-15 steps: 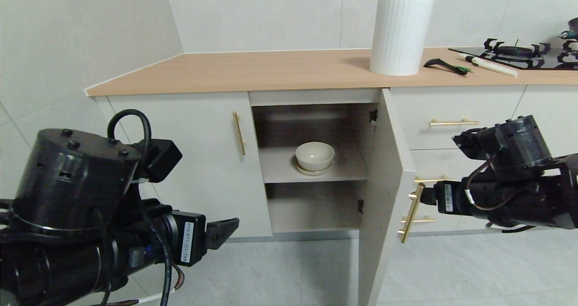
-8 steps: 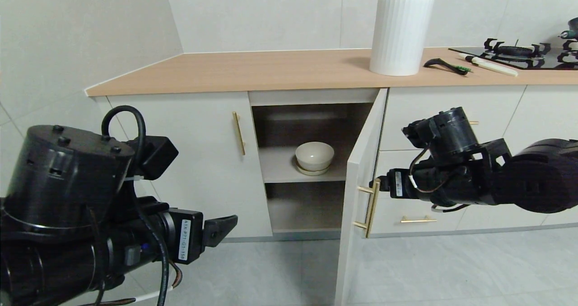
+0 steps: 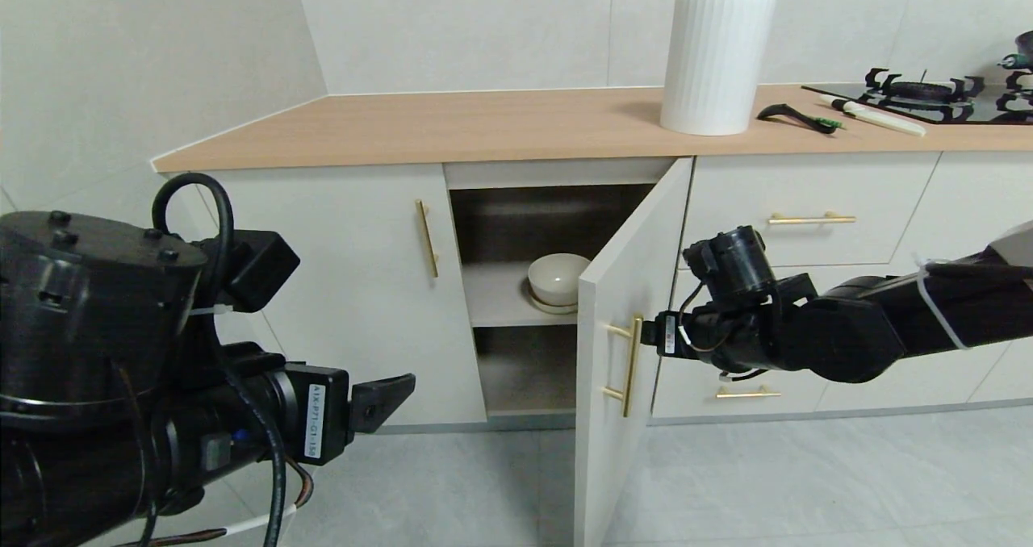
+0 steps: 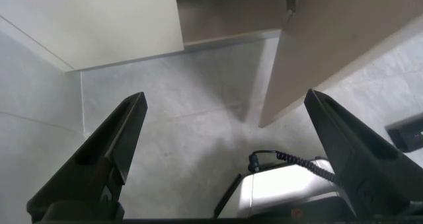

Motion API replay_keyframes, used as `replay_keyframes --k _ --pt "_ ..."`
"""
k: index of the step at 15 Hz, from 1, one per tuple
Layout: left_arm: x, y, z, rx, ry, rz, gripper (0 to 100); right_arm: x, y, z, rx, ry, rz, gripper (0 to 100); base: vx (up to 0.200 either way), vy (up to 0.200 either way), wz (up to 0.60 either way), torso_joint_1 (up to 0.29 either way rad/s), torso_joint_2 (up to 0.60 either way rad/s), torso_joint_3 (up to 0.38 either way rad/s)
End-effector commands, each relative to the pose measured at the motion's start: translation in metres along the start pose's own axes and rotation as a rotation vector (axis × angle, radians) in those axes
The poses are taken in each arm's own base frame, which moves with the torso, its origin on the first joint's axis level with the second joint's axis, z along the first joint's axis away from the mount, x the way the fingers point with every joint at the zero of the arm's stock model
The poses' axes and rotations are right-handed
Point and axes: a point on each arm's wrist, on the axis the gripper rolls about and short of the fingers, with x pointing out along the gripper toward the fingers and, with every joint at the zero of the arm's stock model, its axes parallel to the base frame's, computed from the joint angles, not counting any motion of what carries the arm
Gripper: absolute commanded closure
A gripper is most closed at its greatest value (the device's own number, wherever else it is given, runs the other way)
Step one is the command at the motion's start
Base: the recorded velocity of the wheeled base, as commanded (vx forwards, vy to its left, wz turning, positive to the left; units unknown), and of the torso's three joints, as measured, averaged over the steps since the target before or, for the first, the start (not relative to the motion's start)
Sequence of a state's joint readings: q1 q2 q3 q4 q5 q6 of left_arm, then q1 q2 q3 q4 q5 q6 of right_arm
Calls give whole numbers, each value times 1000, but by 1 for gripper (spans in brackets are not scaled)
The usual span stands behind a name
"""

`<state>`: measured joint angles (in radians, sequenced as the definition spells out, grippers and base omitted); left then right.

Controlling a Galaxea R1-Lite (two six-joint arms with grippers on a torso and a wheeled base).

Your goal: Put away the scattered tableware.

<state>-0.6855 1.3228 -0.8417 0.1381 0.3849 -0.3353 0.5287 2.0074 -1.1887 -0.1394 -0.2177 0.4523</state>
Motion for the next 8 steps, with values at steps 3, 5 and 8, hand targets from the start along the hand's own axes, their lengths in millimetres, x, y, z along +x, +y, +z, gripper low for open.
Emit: replay_keyframes --k 3,5,8 --pt "0 0 0 9 2 -1 0 19 0 -11 1 28 -15 0 0 0 0 0 0 0" --pt "0 0 -1 10 3 -1 0 20 0 -11 0 29 -16 0 0 0 0 0 0 0" --pt "-1 0 -1 10 2 -1 0 21 0 -11 2 25 -11 0 133 0 0 2 2 5"
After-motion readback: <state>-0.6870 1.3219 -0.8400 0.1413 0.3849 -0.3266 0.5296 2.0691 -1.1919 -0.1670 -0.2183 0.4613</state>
